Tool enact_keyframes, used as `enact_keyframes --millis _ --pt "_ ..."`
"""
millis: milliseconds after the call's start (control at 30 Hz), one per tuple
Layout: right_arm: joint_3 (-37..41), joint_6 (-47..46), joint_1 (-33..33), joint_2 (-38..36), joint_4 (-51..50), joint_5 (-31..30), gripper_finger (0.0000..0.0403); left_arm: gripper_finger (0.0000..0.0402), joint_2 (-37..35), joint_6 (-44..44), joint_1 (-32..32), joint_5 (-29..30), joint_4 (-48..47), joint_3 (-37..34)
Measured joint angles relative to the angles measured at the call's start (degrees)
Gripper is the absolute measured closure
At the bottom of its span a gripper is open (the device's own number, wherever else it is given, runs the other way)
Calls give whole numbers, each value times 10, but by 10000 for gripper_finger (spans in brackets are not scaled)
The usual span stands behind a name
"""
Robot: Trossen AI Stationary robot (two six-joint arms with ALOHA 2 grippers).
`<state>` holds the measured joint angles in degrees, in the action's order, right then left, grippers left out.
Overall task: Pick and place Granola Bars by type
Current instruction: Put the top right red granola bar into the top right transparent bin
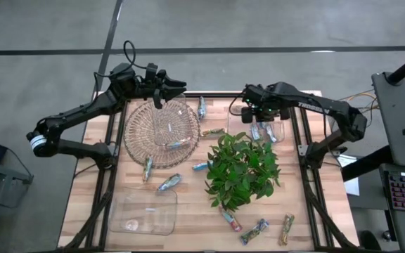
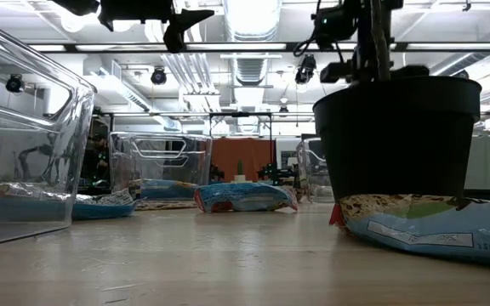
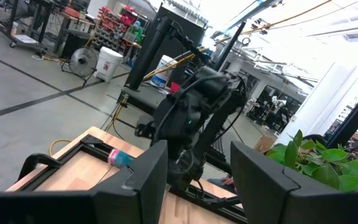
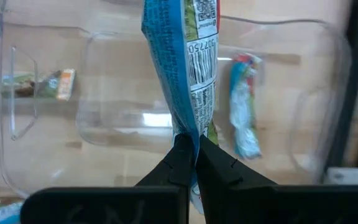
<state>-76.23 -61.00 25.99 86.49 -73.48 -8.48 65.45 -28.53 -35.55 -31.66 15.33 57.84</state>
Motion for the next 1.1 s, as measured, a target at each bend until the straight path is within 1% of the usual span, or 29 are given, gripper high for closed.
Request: enact_keyframes --millis 167,267,533,700,833,1000,1100 --pt "45 1 9 5 62 12 395 244 0 0 0 0 0 0" --pt "69 1 11 12 80 17 395 244 0 0 0 0 0 0" --pt "141 -3 11 28 180 64 395 244 0 0 0 0 0 0" --pt "168 -1 15 37 204 69 395 244 0 0 0 0 0 0" --pt "186 -3 16 45 220 97 395 244 0 0 0 0 0 0" --pt "190 1 16 51 227 102 394 244 0 0 0 0 0 0" --pt "188 27 16 55 232 113 394 244 0 0 0 0 0 0"
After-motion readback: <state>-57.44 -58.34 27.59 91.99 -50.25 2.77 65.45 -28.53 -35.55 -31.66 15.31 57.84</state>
